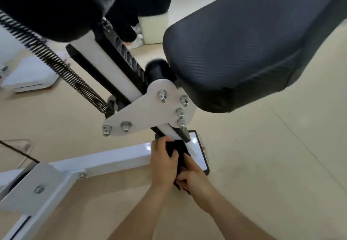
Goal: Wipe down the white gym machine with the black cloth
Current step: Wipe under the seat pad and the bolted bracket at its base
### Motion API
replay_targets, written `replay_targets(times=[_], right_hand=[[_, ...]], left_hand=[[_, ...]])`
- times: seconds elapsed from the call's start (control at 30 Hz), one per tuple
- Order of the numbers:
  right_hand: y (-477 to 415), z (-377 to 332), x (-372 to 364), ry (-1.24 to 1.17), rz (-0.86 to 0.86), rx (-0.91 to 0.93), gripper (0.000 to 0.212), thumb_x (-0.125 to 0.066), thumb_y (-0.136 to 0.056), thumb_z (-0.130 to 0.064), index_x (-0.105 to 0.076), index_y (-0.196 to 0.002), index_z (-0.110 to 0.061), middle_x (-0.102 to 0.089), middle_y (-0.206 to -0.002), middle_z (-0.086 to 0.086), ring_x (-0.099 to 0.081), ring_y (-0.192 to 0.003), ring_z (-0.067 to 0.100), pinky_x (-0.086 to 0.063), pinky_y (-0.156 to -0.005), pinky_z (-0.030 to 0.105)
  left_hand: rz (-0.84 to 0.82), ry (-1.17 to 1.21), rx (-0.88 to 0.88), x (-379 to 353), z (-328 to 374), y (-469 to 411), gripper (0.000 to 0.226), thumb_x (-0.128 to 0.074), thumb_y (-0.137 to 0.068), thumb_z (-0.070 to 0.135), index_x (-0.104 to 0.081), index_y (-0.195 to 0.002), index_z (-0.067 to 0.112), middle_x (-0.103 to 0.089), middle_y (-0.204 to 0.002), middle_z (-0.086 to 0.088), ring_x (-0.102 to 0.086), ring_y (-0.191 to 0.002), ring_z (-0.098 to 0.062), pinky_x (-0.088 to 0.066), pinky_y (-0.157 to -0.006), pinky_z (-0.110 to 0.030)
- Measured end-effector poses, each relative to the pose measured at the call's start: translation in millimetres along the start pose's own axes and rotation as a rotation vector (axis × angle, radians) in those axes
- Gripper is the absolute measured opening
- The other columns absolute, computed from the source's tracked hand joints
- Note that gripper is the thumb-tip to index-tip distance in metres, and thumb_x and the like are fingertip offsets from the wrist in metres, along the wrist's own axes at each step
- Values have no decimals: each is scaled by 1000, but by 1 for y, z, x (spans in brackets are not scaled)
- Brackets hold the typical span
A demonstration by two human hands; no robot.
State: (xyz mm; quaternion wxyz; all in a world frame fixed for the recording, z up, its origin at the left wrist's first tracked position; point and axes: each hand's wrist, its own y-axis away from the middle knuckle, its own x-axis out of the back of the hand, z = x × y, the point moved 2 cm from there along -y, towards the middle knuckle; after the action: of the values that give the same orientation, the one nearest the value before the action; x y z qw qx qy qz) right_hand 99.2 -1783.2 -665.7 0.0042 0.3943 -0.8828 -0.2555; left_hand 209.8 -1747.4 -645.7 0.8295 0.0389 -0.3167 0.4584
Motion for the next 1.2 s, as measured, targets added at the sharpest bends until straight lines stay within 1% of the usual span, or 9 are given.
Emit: replay_targets(times=[0.07, 0.23, 0.4, 0.57, 0.73, 0.83, 0.97, 1.03, 1.2], right_hand=[[-9, 8, 5, 86, 13, -57, 74, -44, -70, 5, -49, -138, -23, -67, -91, 0, -58, -71, 11, -42, -60, 24], [-10, 26, 33, 299, 81, -128, 69, -42, -90, 6, -24, -154, -15, -43, -147, 0, -46, -132, 16, -42, -92, 15], [-2, 44, 57, 480, 48, -78, 58, -40, -96, 3, -29, -147, -23, -43, -138, -10, -40, -130, 3, -26, -88, -1], [-1, 41, 82, 504, -17, -71, 48, -39, -99, -1, -30, -142, -23, -42, -128, -9, -40, -120, 3, -26, -80, -6], [-7, 31, 82, 528, 127, -6, 51, -43, -94, 8, -36, -135, -21, -53, -122, 0, -52, -102, 1, -37, -78, -2], [-14, 34, 81, 742, 98, 38, 82, -51, -86, 2, -15, -155, -23, -31, -153, 8, -50, -124, 23, -42, -95, 19], [-24, 34, 69, 1108, 187, 65, 89, -44, -88, -7, 3, -154, -43, 0, -163, 5, -34, -134, 33, -40, -97, 34], [-25, 40, 62, 1335, 219, 167, 89, -57, -82, -11, -12, -151, -44, -7, -163, 7, -27, -141, 31, -42, -95, 39], [-38, 54, 65, 1627, 53, 282, 56, -87, -41, -29, -74, -95, -26, -69, -120, 7, -67, -105, 23, -52, -62, 29]], left_hand=[[-44, -46, 18, -25, -12, 8, 36, -65, -80, 1, -56, -112, 15, -50, -115, 1, -56, -97, -15, -38, -73, -12], [-203, -383, -120, -74, -45, 25, 58, -78, -61, 2, -66, -116, 10, -49, -137, -20, -60, -110, -36, -54, -73, -32], [-487, -574, -337, -106, -82, 67, 72, -92, -50, 12, -68, -117, 15, -65, -124, -7, -52, -122, -20, -58, -76, -32], [-615, -726, -272, -129, -61, 44, 47, -39, -99, 21, -39, -145, 13, -31, -155, -10, -7, -150, -27, -35, -112, -38], [-599, -543, -501, -109, -48, 48, 50, -50, -90, 12, -54, -139, 20, -50, -145, 1, -31, -143, -13, -26, -116, -24], [-804, -348, -483, -92, -39, 37, 50, -53, -94, 16, -50, -141, 30, -51, -142, 11, -45, -131, -7, -37, -109, -23], [-619, -338, -376, -73, -48, 14, 46, -55, -83, 8, -58, -127, 24, -56, -127, 7, -51, -116, -13, -40, -101, -25], [-553, -368, -180, -70, -59, 18, 36, -59, -83, 7, -54, -115, 21, -55, -118, 3, -55, -111, -19, -43, -92, -26], [-631, -439, -9, -75, -68, 25, 50, -67, -87, 25, -38, -127, 18, -59, -122, -2, -61, -106, -19, -50, -85, -29]])
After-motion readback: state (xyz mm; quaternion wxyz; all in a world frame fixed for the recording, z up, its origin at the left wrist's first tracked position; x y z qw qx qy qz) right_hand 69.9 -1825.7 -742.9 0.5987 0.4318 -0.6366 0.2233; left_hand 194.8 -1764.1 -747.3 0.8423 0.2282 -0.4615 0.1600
